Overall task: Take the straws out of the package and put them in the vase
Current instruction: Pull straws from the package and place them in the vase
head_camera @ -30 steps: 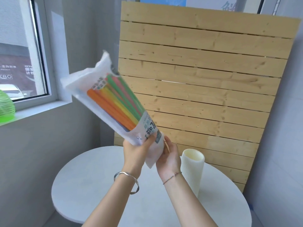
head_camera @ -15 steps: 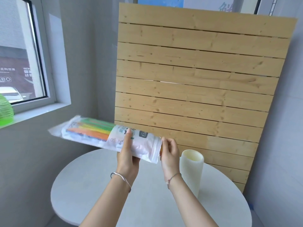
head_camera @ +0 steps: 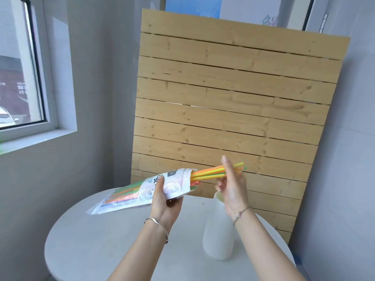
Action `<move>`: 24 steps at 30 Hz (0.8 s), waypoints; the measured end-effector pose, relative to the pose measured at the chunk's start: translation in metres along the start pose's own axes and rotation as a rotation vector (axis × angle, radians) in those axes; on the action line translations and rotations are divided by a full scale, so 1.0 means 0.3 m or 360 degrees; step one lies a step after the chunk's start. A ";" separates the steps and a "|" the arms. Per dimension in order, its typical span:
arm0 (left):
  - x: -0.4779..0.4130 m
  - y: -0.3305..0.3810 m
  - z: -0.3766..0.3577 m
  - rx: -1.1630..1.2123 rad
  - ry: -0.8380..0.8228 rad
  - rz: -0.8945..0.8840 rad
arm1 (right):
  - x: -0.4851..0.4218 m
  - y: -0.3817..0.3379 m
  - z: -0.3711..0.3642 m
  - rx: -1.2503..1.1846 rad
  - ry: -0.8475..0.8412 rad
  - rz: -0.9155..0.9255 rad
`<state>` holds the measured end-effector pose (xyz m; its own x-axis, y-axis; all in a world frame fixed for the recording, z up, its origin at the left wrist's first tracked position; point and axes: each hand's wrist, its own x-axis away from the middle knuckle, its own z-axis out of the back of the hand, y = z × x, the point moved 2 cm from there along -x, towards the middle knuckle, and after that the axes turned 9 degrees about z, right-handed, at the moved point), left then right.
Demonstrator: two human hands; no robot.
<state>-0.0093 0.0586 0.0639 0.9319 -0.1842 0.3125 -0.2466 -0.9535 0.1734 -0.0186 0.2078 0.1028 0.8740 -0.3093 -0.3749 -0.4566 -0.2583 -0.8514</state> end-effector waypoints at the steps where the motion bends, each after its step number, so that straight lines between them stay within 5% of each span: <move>1: 0.000 -0.020 -0.010 -0.0012 0.0005 0.0007 | 0.012 0.013 -0.012 0.0080 -0.0093 -0.0055; 4: -0.011 -0.045 -0.020 0.0006 0.0054 -0.0005 | 0.010 0.003 -0.022 0.0344 -0.0221 0.0017; 10: -0.028 -0.012 -0.011 0.0145 0.0050 -0.0015 | -0.063 -0.102 0.055 -0.0067 0.0302 0.0311; 16: -0.051 -0.084 -0.040 0.0060 0.0010 0.0042 | -0.052 -0.071 0.000 0.0481 -0.0259 0.0184; 24: -0.112 -0.068 -0.020 -0.0071 0.0033 -0.0059 | -0.184 -0.275 0.190 0.0412 0.0232 0.0540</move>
<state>-0.0373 0.0857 0.0555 0.9349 -0.1436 0.3245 -0.2242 -0.9479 0.2264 -0.0197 0.2984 0.1727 0.6407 -0.4675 -0.6090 -0.6405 0.1119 -0.7597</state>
